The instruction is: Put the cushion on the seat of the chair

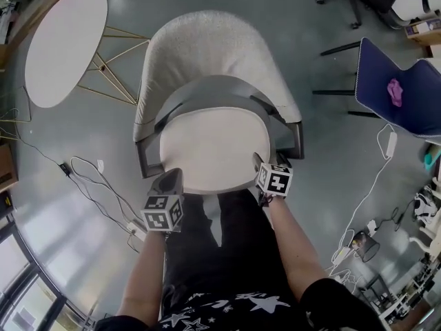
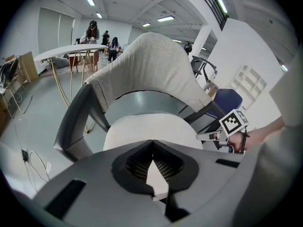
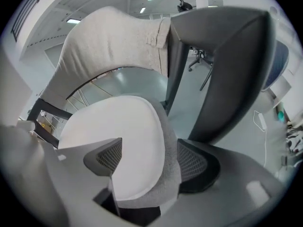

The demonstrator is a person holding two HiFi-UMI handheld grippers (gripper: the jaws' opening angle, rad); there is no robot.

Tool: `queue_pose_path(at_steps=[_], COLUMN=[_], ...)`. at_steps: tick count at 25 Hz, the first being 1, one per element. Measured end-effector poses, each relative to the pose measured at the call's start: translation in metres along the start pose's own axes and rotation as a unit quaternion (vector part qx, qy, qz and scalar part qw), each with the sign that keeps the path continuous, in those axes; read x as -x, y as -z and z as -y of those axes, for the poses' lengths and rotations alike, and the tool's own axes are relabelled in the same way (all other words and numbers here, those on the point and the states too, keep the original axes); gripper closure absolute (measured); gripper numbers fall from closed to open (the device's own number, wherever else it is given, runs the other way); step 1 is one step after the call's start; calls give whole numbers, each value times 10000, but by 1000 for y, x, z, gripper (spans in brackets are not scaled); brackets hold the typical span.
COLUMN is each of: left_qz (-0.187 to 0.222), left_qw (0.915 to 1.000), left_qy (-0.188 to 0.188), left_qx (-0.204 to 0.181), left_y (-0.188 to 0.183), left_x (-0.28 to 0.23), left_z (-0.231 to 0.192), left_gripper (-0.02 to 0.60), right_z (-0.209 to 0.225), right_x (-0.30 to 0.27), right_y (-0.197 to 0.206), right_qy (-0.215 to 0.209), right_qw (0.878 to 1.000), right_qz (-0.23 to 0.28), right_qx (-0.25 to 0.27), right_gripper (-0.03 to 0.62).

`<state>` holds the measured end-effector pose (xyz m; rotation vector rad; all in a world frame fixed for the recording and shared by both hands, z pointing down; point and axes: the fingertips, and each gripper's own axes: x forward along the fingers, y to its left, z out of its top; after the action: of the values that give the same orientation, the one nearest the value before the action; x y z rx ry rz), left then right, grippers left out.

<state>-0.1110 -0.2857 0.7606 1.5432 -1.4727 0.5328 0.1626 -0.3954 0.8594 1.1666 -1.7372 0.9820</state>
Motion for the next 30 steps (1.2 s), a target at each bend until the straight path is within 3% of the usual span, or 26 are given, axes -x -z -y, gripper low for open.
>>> queue_pose_path(at_steps=[4, 6, 10, 13, 16, 24, 30], left_qz=[-6, 66, 345, 531, 707, 1115, 1426], left_qw=[9994, 9978, 9915, 9862, 9797, 9629, 9575], left_qy=[272, 529, 1016, 1288, 1547, 2006, 1989], left_qx=[-221, -384, -739, -898, -1059, -1417, -1529], left_y=[-3, -13, -41, -57, -72, -97, -99], left_x=[14, 20, 34, 52, 76, 133, 167], left_z=[2, 8, 19, 22, 21, 33, 47], left_gripper=[572, 572, 572, 572, 572, 572, 572], right_z=[-8, -12, -28, -48, -74, -119, -127], right_x=[28, 46, 84, 127, 174, 270, 302], right_y=[-9, -26, -58, -73, -82, -67, -61], right_qy=[70, 159, 272, 193, 38, -102, -417], right_qw=[9991, 9961, 9863, 9716, 9556, 9408, 9350], right_qz=[330, 738, 1462, 2080, 2589, 3143, 3294], right_qx=[-275, -456, -712, -1115, -1409, -1264, -1245], right_gripper=[252, 332, 410, 537, 582, 591, 591])
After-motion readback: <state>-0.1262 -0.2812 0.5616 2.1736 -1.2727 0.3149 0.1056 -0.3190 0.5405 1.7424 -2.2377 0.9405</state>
